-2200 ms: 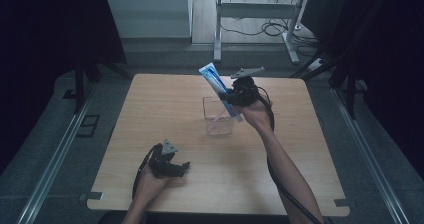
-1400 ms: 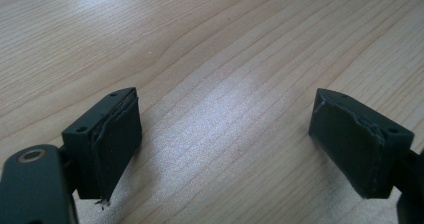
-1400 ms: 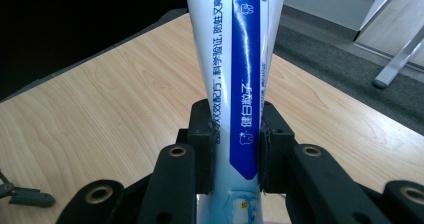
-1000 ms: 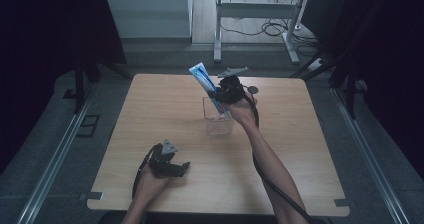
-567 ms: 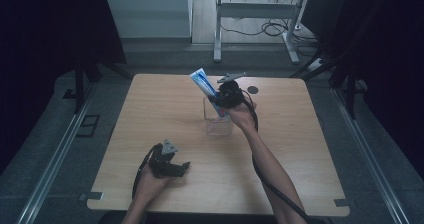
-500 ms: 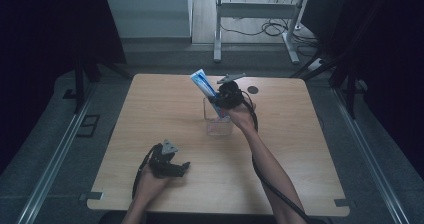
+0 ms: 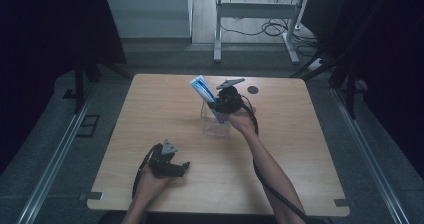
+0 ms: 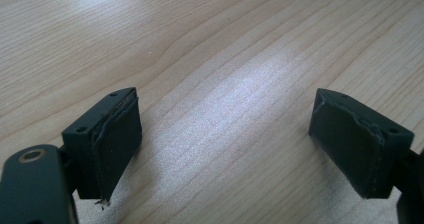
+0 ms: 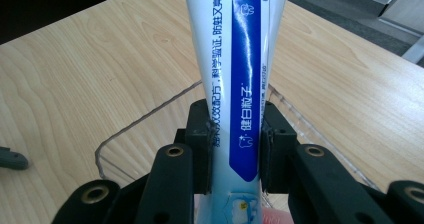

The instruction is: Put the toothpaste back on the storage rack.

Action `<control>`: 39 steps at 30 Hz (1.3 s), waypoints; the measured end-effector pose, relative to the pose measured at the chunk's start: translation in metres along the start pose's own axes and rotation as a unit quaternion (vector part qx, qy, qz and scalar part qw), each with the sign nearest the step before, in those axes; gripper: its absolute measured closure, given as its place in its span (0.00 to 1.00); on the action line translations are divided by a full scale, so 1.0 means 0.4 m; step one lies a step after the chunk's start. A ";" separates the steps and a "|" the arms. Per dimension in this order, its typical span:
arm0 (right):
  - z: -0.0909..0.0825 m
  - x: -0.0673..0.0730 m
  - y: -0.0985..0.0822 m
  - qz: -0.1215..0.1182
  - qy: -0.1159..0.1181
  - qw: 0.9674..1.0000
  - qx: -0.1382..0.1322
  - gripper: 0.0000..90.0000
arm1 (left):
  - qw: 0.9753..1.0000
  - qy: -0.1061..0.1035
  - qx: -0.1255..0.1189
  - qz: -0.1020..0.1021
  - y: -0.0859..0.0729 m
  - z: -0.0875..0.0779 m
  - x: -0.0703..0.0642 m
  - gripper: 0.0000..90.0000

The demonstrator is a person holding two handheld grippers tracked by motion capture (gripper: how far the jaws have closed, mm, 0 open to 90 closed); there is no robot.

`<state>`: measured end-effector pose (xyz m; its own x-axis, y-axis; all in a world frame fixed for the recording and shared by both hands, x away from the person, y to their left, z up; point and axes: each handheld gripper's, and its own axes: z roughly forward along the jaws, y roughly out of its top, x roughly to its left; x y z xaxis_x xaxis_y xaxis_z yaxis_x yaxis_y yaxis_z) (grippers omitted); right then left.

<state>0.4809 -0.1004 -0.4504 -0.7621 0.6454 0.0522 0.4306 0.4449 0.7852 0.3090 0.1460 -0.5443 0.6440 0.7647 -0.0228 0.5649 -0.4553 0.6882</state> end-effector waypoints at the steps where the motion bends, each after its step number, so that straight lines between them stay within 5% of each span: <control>1: 0.000 0.000 -0.001 0.001 0.000 1.000 0.001 0.79 | 1.000 0.000 0.001 0.000 0.000 0.000 0.000 0.15; 15: 0.003 -0.002 -0.008 -0.004 0.003 1.000 0.030 0.75 | 1.000 0.000 0.002 0.000 0.000 -0.001 0.000 0.15; 24: 0.002 0.000 -0.009 -0.008 0.020 0.999 0.039 0.63 | 1.000 0.000 0.001 0.000 0.000 0.000 0.000 0.15; 39: -0.019 0.002 -0.007 -0.009 0.016 1.000 0.013 0.51 | 1.000 0.000 0.000 0.001 0.000 0.000 0.000 0.15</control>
<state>0.4754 -0.1057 -0.4477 -0.7845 0.6174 0.0583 0.4290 0.4724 0.7699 0.3090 0.1461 -0.5443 0.6446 0.7643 -0.0215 0.5643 -0.4566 0.6878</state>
